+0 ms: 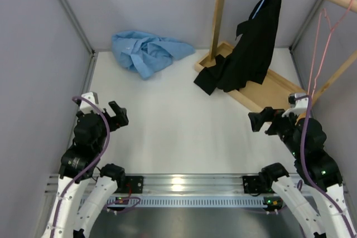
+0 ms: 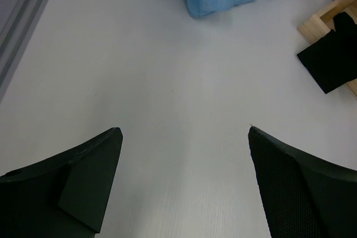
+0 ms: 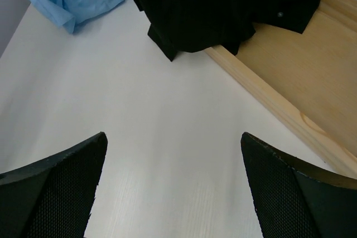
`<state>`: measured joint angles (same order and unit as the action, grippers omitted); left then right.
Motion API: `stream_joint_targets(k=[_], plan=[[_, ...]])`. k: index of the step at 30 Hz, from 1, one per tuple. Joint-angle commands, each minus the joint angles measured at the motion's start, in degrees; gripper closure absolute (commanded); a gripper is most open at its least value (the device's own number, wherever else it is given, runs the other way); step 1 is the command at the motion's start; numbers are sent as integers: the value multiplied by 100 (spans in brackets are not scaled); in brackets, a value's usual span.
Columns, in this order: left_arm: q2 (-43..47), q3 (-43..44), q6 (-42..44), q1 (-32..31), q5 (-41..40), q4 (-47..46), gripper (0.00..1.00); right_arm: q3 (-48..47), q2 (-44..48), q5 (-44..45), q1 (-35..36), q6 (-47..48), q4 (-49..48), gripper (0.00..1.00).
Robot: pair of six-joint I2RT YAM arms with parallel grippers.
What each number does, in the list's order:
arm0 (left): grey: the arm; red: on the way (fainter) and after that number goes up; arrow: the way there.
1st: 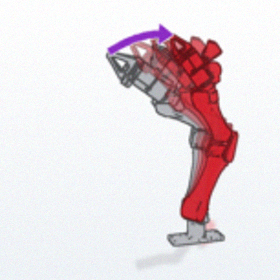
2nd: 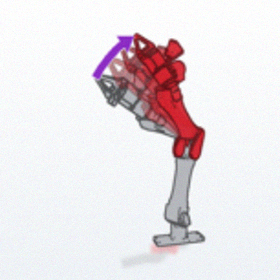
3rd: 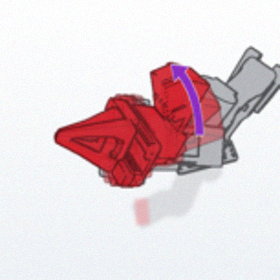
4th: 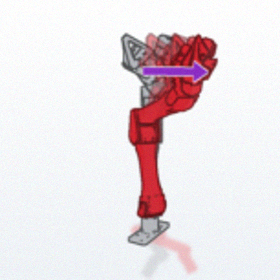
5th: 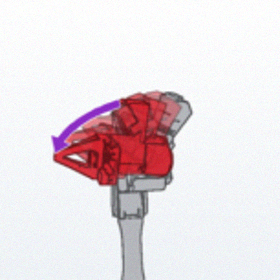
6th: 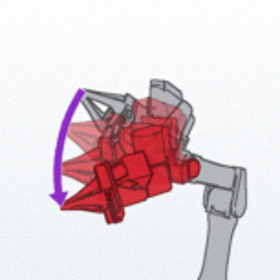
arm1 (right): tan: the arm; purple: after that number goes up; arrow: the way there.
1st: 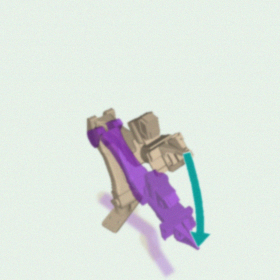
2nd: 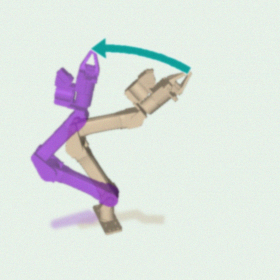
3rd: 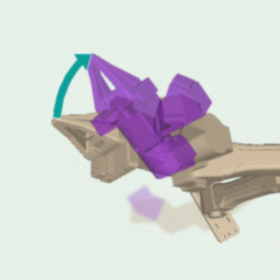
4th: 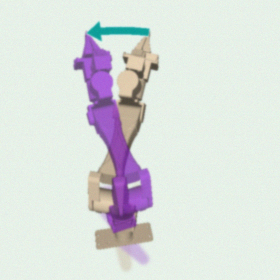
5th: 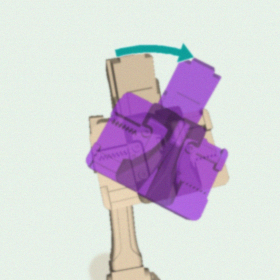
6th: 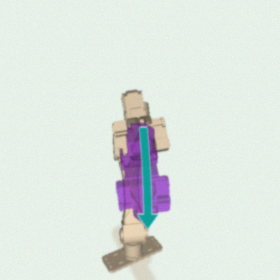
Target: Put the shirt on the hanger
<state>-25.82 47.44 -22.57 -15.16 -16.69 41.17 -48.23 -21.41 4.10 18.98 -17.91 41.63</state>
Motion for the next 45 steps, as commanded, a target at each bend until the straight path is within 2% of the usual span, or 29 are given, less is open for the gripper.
stream_joint_targets(k=[1, 3, 5, 8, 10, 12, 18, 21, 22, 24, 25, 28, 29, 31, 32, 36, 39, 42, 43, 44, 45], plan=[[-168, 11, -63, 74, -124, -241, 2, 68, 146, -260, -61, -107, -436, 1], [-370, 55, -99, 92, -89, -232, 2, 155, 155, -453, -53, -151, -576, 1], [-632, 107, -283, 92, -2, -232, 2, 287, 163, -1093, -53, -169, -839, 1], [-1064, 178, -1124, 92, -71, -206, 2, 401, 146, -1701, -53, -265, -1077, 1], [-1449, 169, -1791, 92, 279, -406, 2, 411, 154, -1746, -53, -327, -1086, 1], [-1767, 213, -2468, 83, 176, -443, 2, 472, 207, -1702, -61, -362, -1078, 1], [-3479, 607, -2718, 83, -650, -1348, 2, 744, 418, -1719, -53, -520, -1122, 1], [-4630, 1301, -2141, 83, -924, -1979, 2, 806, 418, -1807, -53, -538, -1122, 1], [-5242, 1790, -2077, 92, -1072, -2068, 2, 815, 436, -1833, -61, -555, -1122, 0], [-5843, 2346, -1797, 101, -1170, -2218, 2, 850, 453, -1886, -53, -573, -1122, 1], [-6438, 2940, -1699, 109, -1248, -2253, 2, 867, 471, -1904, -61, -582, -1139, 0], [-7662, 3892, -1409, 127, -1336, -2245, 2, 929, 436, -1878, -61, -696, -1279, 1], [-7961, 4626, -1382, 136, -1555, -2097, 2, 964, 410, -1878, -53, -714, -1341, 0], [-8820, 5220, -1216, 145, -1697, -1867, 2, 973, 313, -1948, -53, -740, -1446, 1], [-9061, 5771, -1111, 153, -1802, -1815, 2, 964, 261, -1957, -61, -740, -1525, 0], [-10194, 6828, -1065, 188, -2005, -1052, 8, 833, 6, -1966, -61, -591, -1544, 0], [-10267, 6840, -1162, 189, -2022, -1023, 12, 797, -12, -1852, -53, -529, -1544, 1], [-10223, 6805, -1136, 189, -2032, -1032, 22, 850, -56, -1781, -61, -538, -1587, 0], [-10223, 6822, -1101, 197, -1988, -1040, 29, 859, -74, -1781, -61, -538, -1587, 1], [-10223, 6848, -1048, 189, -1953, -1041, 42, 885, -100, -1790, -61, -555, -1587, 0], [-10206, 6875, -970, 197, -1918, -1041, 82, 903, -109, -1807, -61, -582, -1605, 0]])
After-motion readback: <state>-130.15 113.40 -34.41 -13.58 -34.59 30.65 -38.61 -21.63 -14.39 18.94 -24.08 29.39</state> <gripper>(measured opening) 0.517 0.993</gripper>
